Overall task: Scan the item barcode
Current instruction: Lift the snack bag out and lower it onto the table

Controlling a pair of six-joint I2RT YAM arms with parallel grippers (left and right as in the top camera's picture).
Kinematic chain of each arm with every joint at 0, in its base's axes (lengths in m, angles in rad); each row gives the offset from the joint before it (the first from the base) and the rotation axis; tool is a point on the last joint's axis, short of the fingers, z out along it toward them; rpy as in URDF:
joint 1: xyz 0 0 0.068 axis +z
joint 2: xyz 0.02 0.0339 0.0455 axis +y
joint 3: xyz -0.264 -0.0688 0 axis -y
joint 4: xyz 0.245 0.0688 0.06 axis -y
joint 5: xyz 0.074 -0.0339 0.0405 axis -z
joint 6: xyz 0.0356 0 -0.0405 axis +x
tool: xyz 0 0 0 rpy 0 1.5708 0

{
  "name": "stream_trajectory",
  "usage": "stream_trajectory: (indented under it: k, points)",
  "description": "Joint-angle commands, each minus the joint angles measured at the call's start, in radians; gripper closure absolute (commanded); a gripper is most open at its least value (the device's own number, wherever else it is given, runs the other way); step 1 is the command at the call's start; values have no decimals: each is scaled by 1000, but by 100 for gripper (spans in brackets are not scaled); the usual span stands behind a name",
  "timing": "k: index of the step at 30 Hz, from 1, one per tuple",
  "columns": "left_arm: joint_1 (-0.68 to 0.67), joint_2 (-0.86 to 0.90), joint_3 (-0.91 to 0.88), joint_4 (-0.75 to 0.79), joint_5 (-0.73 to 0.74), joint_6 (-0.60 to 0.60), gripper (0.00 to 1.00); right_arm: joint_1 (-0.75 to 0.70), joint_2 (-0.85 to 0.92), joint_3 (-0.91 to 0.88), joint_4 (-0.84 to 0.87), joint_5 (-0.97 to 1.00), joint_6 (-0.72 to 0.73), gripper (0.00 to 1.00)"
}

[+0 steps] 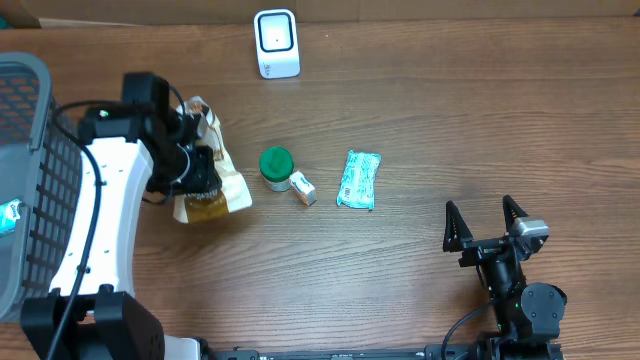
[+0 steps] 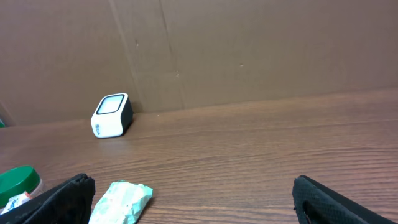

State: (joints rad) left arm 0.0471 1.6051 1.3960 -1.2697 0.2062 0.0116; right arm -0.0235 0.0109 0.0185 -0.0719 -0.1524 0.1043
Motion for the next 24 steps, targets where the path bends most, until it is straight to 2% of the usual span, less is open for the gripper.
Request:
stream_trajectory:
  k: [1, 5, 7, 10, 15, 19, 22, 24]
  points:
    - [-15, -8, -100, 54, 38, 49, 83, 6, -8, -11, 5, 5, 0, 0]
    - [-42, -8, -158, 110, 38, 48, 81, 6, -8, -11, 5, 5, 0, 0]
    - [-68, -8, -182, 140, 39, 47, 71, 6, -8, -11, 5, 5, 0, 0]
    - [-107, -8, -185, 157, 39, 40, 46, 6, -8, -11, 5, 5, 0, 0]
    - [-158, -8, -185, 195, 38, 39, 23, 6, -8, -11, 5, 5, 0, 0]
    - [-154, -9, -147, 186, 9, -49, 22, 6, -8, -11, 5, 5, 0, 0]
    - [-152, -13, -47, 144, 3, -103, 23, 6, -8, -11, 5, 5, 0, 0]
    - [-152, -21, 81, 90, 0, -137, 24, 6, -8, -11, 5, 5, 0, 0]
